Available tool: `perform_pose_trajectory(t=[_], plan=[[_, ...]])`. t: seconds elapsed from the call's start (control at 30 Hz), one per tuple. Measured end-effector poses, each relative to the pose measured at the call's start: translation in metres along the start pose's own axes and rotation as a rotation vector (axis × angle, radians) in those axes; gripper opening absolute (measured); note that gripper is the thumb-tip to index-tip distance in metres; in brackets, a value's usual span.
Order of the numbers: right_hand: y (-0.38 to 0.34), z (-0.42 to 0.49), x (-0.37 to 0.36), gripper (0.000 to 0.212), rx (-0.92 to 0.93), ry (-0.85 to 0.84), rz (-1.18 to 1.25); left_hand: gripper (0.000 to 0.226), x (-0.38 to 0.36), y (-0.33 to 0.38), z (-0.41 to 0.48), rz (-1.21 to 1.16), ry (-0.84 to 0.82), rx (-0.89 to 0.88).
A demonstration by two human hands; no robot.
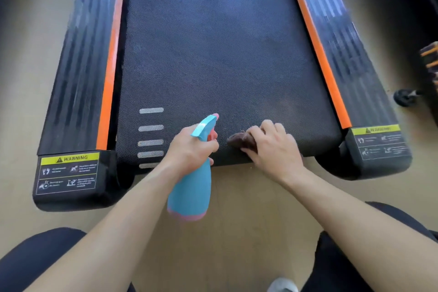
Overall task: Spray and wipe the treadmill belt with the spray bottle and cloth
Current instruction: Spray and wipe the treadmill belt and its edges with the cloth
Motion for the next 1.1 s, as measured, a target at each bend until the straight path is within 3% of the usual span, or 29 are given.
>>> perform_pose_trajectory(t=[0.17,0.3,0.37,0.53,0.77,0.87,0.93,1.0,1.1], plan=[[0.074,-0.030,0.024,0.042,-0.381,0.075,0.176,0.051,-0.031,-0.001,0.003,0.057,-0.070,-0.019],[0.092,-0.040,0.024,0.045,-0.476,0.075,0.270,0.029,-0.052,0.008,0.003,0.164,-0.123,-0.020],[0.094,-0.046,0.026,0.044,-0.478,0.087,0.291,0.007,-0.059,0.010,0.003,0.222,-0.125,-0.011],[0.097,-0.032,0.038,0.040,-0.387,0.157,0.213,0.007,-0.068,0.006,0.005,0.275,-0.146,-0.027],[0.098,0.045,0.026,0.044,-0.502,0.185,0.013,0.032,-0.048,-0.002,0.006,0.155,-0.085,-0.037],[0.040,0.019,0.013,0.039,-0.282,0.207,-0.037,0.040,-0.038,-0.002,0.007,0.117,-0.076,-0.044],[0.008,-0.005,0.000,0.036,-0.063,0.169,-0.046,0.033,-0.032,0.002,0.005,0.117,-0.063,-0.041],[0.011,0.007,-0.001,0.036,0.049,0.156,-0.064,0.034,-0.030,0.005,0.005,0.109,-0.057,-0.045],[0.051,0.060,0.008,0.040,-0.162,0.123,-0.059,0.040,-0.026,0.005,0.008,0.047,-0.037,-0.065]])
Point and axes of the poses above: each hand's wrist, its own z-axis towards the middle knuckle, its own x-axis out of the back of the hand, y = z × x, the point moved 8 cm from there along z, towards the middle knuckle, and after that the axes turned 2 degrees about z, right-handed, at the moved point
